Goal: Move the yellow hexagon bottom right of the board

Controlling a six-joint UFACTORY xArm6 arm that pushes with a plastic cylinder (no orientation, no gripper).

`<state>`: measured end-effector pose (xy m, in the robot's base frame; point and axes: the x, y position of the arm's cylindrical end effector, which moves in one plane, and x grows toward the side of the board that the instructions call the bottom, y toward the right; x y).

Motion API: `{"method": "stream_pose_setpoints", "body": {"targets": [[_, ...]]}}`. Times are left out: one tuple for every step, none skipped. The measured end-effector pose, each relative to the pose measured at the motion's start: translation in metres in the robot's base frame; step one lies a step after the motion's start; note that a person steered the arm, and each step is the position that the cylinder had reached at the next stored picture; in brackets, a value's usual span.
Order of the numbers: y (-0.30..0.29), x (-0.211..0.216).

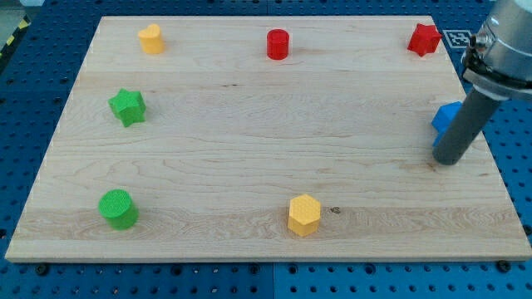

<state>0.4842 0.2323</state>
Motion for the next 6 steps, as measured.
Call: {"method": "stream_pose_setpoints", "body": {"targets": [[-0.008,-0.017],[-0.059,-0.008],[-0.116,0.022],[-0.171,0.055],[-0.210,0.060],[-0.217,0.073]]}}
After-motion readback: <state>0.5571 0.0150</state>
